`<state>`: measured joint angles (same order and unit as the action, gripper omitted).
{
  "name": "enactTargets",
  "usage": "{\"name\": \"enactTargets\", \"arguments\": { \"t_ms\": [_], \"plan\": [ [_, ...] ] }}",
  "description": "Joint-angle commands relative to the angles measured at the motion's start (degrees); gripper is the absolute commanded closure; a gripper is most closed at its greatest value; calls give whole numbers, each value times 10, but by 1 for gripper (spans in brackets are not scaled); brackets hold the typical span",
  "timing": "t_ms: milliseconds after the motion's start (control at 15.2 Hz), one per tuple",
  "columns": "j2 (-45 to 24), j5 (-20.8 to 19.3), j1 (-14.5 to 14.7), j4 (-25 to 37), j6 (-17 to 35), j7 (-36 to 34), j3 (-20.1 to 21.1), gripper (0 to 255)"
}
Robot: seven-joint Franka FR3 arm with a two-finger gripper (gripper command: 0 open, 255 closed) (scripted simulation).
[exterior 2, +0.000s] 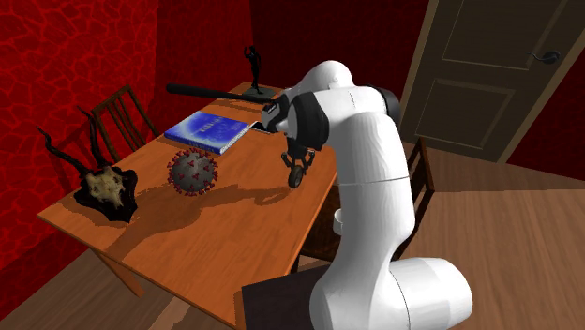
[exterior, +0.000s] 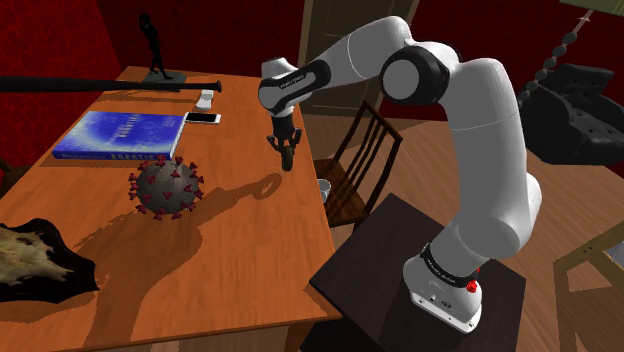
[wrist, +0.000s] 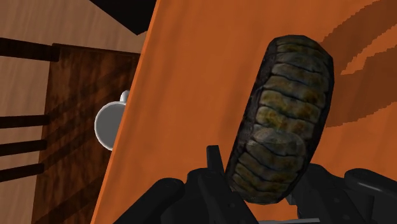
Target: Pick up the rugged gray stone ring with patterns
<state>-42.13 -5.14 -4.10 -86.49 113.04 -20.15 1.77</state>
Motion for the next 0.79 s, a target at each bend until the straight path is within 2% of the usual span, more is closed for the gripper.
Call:
{"name": "enactTargets", "arguments": {
  "t_ms": [0, 726],
  "plan": [
    [9, 0, 0, -1, -9, 0, 0, 255],
    [48, 3, 0, 9, -57, 4, 2, 255]
  ]
}}
